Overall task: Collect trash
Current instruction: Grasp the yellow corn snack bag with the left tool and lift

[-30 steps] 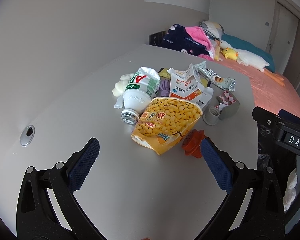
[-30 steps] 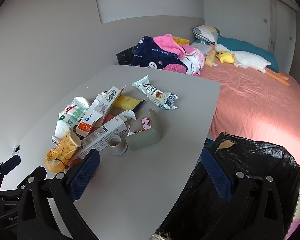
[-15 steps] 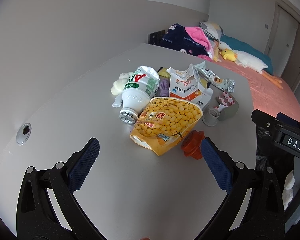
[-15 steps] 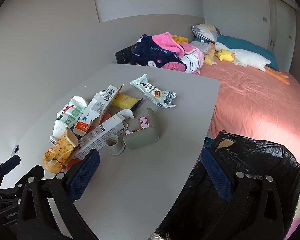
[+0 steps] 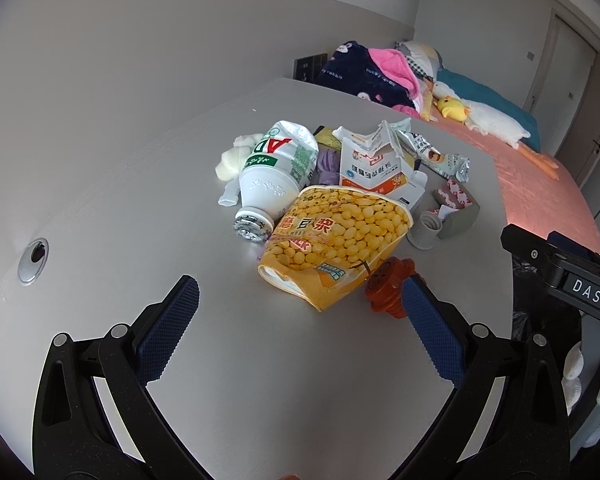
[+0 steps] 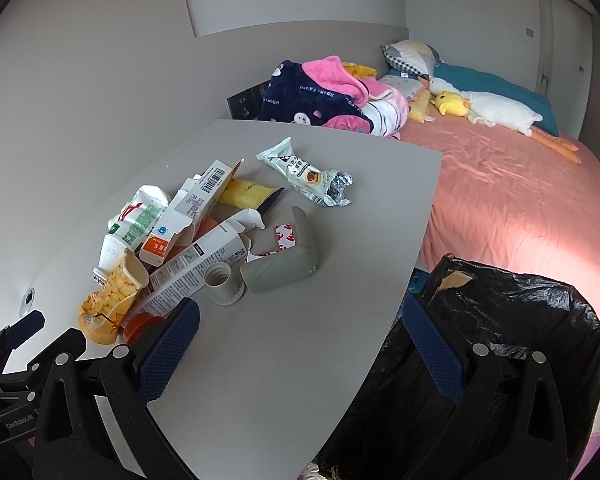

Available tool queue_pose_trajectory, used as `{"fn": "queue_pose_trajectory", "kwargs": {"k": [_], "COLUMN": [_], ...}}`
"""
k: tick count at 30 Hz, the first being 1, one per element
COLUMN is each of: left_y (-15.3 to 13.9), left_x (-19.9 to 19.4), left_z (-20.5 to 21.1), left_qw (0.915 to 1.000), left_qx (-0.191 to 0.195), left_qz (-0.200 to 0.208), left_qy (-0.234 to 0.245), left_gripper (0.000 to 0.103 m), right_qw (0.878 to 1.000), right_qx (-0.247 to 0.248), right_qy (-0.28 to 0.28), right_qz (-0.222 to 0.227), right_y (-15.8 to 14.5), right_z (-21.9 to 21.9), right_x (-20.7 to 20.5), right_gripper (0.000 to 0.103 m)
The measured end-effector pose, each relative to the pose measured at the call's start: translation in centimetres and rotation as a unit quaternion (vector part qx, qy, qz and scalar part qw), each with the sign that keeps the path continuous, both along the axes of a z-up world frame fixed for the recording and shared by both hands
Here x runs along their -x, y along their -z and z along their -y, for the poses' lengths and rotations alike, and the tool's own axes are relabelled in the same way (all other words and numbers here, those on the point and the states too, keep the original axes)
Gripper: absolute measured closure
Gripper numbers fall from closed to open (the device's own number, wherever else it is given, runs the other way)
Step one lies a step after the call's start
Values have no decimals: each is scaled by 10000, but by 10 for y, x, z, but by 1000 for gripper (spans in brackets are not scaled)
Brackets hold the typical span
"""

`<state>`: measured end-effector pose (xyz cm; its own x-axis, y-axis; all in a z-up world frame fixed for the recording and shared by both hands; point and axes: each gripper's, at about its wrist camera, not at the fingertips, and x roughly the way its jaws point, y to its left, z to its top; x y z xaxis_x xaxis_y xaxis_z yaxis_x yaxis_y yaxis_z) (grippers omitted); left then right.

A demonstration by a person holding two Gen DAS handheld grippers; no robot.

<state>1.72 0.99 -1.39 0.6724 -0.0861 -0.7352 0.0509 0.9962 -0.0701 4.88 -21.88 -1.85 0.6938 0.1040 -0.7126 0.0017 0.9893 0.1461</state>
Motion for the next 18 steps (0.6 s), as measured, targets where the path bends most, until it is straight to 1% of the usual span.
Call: {"fn": "queue_pose_trajectory", "kwargs": {"k": [3, 10, 14, 15, 16, 18], "left_y": [2, 8, 11, 12, 13, 16], "left_x": [-7, -24, -32, -34, -35, -39], "left_z": [0, 16, 20, 20, 21, 22], "left_qw": [10000, 9973, 9956, 9951, 9943, 9928], "left_qx": [-88, -650, -770, -812, -876, -988], "left_qz": [-39, -88, -117, -123, -148, -228], "left_qy": [20, 341, 512, 553, 582, 641], "left_gripper": [5, 5, 5, 6, 9, 12], "right_qw": [9999, 9984, 9965, 9961, 9957, 9953], "right_qx": [-107, -424, -635, -676, -714, -741], "right_qy": [55, 238, 342, 357, 372, 401], "right_qz": [-76, -287, -419, -441, -458, -485], "right_y": [4, 15, 22, 24, 25, 27], "right_z": [3, 13, 15, 15, 15, 13], "right_x": [-5, -25, -41, -45, -47, -54], "right_gripper": [2, 2, 2, 2, 2, 4]}}
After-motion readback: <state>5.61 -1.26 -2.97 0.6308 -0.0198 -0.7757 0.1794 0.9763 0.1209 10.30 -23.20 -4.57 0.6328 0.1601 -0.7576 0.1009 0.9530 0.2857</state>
